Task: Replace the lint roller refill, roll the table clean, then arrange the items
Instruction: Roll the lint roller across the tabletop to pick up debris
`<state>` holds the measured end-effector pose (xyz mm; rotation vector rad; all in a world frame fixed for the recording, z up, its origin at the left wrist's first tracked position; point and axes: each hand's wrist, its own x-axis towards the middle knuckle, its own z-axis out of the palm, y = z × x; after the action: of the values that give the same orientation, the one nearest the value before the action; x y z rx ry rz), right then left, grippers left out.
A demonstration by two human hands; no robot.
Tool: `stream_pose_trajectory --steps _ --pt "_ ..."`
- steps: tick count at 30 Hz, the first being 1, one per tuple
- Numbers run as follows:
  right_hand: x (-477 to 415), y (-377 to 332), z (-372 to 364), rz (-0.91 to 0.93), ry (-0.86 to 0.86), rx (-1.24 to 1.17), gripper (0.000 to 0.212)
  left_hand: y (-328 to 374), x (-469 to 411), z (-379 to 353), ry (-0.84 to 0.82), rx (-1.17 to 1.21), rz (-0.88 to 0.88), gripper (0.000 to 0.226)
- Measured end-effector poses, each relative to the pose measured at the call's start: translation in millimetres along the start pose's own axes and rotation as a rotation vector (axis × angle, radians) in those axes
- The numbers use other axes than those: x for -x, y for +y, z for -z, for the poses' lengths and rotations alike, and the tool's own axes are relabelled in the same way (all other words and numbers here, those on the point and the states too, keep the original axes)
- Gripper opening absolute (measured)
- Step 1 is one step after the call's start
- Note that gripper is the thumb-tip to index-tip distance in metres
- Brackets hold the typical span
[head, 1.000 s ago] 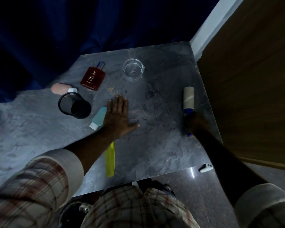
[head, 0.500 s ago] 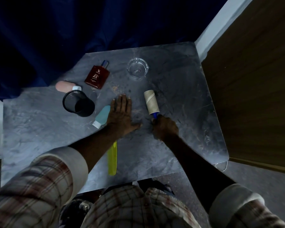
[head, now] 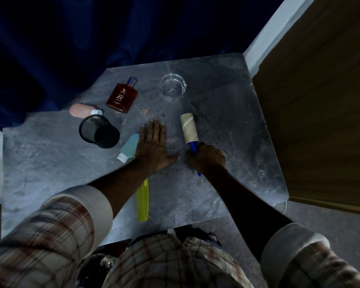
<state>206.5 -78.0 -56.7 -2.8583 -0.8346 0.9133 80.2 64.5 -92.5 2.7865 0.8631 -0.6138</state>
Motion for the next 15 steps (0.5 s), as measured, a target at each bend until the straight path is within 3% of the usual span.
stream_pose_trajectory --steps 15 --pt "9.3 -10.2 9.6 -0.048 -0.033 0.043 0.085 3.8 6.9 8.8 0.001 0.046 0.000 0.134"
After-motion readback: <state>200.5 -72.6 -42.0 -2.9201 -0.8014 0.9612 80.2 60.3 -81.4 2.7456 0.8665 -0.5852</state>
